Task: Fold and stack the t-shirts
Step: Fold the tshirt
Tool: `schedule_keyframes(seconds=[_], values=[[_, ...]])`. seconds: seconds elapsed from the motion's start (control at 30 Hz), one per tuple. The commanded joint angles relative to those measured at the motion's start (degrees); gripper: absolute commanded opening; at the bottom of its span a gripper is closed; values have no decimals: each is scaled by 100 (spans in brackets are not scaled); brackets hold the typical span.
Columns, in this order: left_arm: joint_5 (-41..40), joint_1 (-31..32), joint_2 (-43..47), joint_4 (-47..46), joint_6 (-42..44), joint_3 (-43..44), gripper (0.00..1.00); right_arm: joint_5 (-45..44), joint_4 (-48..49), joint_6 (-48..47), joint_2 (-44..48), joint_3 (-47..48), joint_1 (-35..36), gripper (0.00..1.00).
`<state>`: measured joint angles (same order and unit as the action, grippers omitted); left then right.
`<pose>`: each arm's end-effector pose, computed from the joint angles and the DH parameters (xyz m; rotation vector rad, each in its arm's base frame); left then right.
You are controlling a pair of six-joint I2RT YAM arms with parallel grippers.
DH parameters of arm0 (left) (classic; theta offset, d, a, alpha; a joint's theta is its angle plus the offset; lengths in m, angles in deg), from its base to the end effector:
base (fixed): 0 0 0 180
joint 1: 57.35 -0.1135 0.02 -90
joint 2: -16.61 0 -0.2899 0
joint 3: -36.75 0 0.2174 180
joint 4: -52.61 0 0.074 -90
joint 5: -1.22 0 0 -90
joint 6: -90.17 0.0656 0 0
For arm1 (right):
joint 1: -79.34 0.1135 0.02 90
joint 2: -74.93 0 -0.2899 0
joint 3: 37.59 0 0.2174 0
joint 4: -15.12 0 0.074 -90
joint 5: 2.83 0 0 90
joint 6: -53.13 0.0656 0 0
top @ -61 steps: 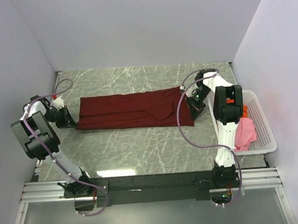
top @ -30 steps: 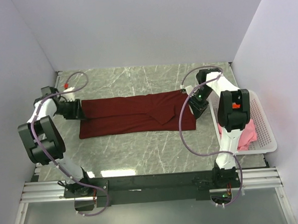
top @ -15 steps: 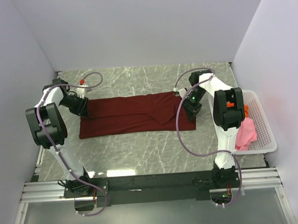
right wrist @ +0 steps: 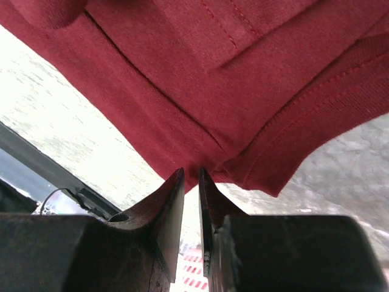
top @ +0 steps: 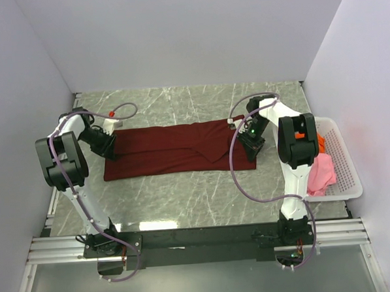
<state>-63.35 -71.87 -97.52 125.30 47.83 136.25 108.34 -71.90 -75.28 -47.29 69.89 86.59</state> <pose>0.3508 0.0618 0.1901 0.8209 2.7067 -0.5124 0.3514 0.0686 0.1711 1.1040 -2.7702 -0.6192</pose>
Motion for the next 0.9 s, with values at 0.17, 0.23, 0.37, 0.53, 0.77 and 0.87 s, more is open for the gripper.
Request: schedule_keyframes(seconds=[0.17,0.23,0.37,0.53,0.77,0.87], values=[[-82,11,31,160,305,-60,32,-209,60,44,-22,82,22,23],[-82,2,74,152,297,-51,24,-236,51,44,-31,91,14,23],[-82,-15,162,91,235,-43,13,-253,51,53,-57,109,14,23],[-73,-33,206,-41,147,-25,3,-271,51,62,-48,83,14,23],[32,-51,286,-50,244,-8,18,-262,43,71,-48,82,22,23],[32,-59,242,-41,270,10,32,-245,16,80,-66,100,14,23]])
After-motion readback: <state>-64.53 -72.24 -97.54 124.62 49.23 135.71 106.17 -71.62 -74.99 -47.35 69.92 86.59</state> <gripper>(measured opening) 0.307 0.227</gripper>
